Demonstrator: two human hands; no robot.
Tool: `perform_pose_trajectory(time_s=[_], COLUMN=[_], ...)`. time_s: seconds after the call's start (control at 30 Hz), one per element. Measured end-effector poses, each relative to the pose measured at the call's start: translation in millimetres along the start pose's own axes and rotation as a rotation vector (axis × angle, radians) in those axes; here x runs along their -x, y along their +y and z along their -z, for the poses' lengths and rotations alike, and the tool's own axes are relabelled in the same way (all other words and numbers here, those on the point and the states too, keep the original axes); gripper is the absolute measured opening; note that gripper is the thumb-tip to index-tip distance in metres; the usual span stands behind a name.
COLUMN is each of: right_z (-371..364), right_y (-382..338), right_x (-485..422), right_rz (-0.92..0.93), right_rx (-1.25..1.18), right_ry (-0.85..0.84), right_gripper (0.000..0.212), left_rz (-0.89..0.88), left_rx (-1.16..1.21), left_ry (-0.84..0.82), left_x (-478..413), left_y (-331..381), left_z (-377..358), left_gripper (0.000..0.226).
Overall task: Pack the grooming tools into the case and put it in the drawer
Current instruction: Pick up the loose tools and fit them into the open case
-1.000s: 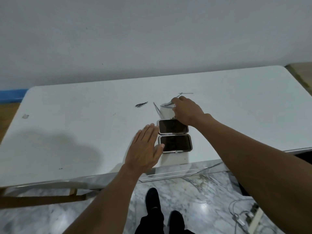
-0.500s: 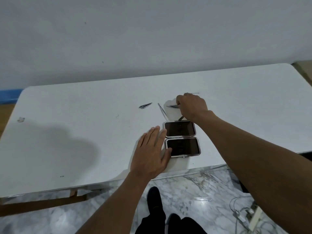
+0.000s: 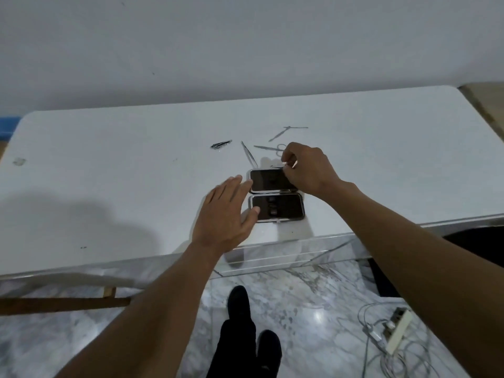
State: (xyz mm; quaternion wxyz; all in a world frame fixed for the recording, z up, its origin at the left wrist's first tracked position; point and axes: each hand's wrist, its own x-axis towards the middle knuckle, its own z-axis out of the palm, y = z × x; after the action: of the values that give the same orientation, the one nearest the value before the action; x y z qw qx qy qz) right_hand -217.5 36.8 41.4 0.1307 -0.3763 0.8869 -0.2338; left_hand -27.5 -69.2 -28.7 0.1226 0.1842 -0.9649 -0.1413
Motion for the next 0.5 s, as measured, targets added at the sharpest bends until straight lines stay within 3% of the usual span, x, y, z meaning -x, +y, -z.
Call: perform_pose_trajectory(time_s=[0.13,0.2,0.5], right_z=[7.2,-10.0,-20.7], right_y=[-0.1,26.8,38.1], right_x=[24.8,110.2,118.2], right_rz=[-0.026,-0.035,0.006], right_rx=[-0.050,-0.001,0.083], right_ry=[-0.007,-0.030,-0.065], right_gripper=[0.023,0.021,0.021], left_rz=[0.034,-0.030,-0.015], left_rx=[0.030,0.016,-0.005], left_ry=[-0.007,-0.023,-0.081], left_x=[-9.5,53.1,48.2], left_y=[-5.7,28.6,21.1], left_z=[6.4,-16.6,-17.7], left_gripper=[0.060,0.061,0.064])
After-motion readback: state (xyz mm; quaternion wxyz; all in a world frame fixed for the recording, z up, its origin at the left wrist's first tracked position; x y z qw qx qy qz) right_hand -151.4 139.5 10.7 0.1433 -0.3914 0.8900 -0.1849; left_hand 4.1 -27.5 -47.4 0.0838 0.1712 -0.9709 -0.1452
